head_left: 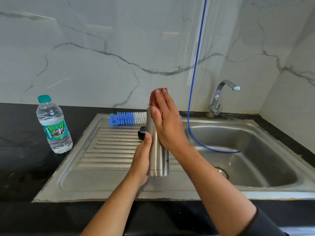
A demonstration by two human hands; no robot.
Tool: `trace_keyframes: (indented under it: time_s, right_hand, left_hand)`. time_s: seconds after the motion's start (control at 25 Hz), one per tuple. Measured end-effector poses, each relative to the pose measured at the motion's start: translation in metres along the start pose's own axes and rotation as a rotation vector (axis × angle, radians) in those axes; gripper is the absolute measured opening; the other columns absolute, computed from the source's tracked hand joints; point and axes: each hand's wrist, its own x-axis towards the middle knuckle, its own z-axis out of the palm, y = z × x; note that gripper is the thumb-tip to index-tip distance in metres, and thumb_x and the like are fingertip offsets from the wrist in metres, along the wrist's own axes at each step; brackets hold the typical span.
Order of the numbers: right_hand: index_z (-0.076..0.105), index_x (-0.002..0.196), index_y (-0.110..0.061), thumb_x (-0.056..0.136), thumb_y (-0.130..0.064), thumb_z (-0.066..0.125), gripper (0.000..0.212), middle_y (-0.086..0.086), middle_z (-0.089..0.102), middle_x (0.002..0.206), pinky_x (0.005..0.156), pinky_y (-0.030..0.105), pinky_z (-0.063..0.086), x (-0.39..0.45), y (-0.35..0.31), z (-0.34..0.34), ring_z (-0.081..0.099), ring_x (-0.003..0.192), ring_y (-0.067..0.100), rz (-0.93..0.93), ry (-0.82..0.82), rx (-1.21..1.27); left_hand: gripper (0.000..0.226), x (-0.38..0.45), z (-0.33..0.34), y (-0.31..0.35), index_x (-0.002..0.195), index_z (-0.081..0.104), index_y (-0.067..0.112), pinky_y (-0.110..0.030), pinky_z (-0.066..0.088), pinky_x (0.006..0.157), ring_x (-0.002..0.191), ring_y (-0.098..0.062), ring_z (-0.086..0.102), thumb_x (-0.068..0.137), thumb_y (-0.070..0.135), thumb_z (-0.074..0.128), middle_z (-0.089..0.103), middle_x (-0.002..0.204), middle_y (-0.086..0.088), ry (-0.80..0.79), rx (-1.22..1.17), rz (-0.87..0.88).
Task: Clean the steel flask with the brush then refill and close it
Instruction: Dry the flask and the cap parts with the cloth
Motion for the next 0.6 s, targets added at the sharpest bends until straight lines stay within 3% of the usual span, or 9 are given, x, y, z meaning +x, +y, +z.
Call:
trace_keyframes:
  time_s: [0.12, 0.2, 0.36, 0.52, 0.6]
  right_hand:
    - [0.017, 0.164, -0.024, 0.11, -0.044, 0.03, 0.059, -0.005, 0.014, 0.171, 0.127, 0.036, 0.021, -0.018, -0.006, -0.002, 0.012, 0.156, 0.006, 0.153, -0.011, 0.111]
    - [0.015, 0.164, -0.023, 0.11, -0.038, 0.034, 0.059, -0.006, 0.017, 0.17, 0.126, 0.035, 0.024, -0.033, -0.007, -0.003, 0.015, 0.155, 0.005, 0.179, -0.013, 0.149]
    - [0.016, 0.164, -0.019, 0.107, -0.037, 0.036, 0.063, -0.005, 0.025, 0.168, 0.123, 0.035, 0.028, -0.082, -0.008, 0.015, 0.023, 0.153, 0.005, 0.141, -0.082, 0.181]
    - [0.005, 0.162, -0.022, 0.107, -0.053, 0.021, 0.065, -0.001, 0.007, 0.172, 0.127, 0.033, 0.016, -0.125, -0.002, 0.022, 0.005, 0.157, 0.007, 0.053, -0.169, 0.003]
    - [0.006, 0.163, -0.023, 0.107, -0.054, 0.018, 0.065, 0.001, 0.002, 0.172, 0.128, 0.034, 0.014, -0.123, 0.004, 0.014, 0.004, 0.158, 0.014, -0.044, -0.179, -0.095]
  left_hand:
    - [0.082, 0.0, -0.002, -0.001, 0.134, 0.064, 0.016, -0.046, 0.06, 0.087, 0.108, -0.039, 0.071, 0.08, 0.076, 0.057, 0.074, 0.115, -0.02, -0.015, -0.031, 0.017]
    - [0.082, 0.0, 0.0, -0.002, 0.137, 0.063, 0.016, -0.046, 0.058, 0.091, 0.113, -0.038, 0.069, 0.08, 0.077, 0.062, 0.072, 0.121, -0.02, -0.007, -0.056, 0.031]
    - [0.077, 0.005, -0.01, 0.002, 0.135, 0.065, 0.014, -0.053, 0.045, 0.11, 0.123, -0.037, 0.065, 0.081, 0.07, 0.07, 0.068, 0.13, -0.021, 0.098, -0.183, 0.104]
    - [0.067, 0.005, -0.013, 0.008, 0.121, 0.071, 0.011, -0.051, 0.056, 0.098, 0.105, -0.032, 0.074, 0.086, 0.068, 0.062, 0.076, 0.112, -0.016, 0.308, -0.09, 0.127]
    - [0.065, 0.006, -0.009, 0.008, 0.124, 0.071, 0.012, -0.047, 0.055, 0.098, 0.112, -0.031, 0.072, 0.091, 0.067, 0.057, 0.074, 0.119, -0.017, 0.304, -0.15, 0.099]
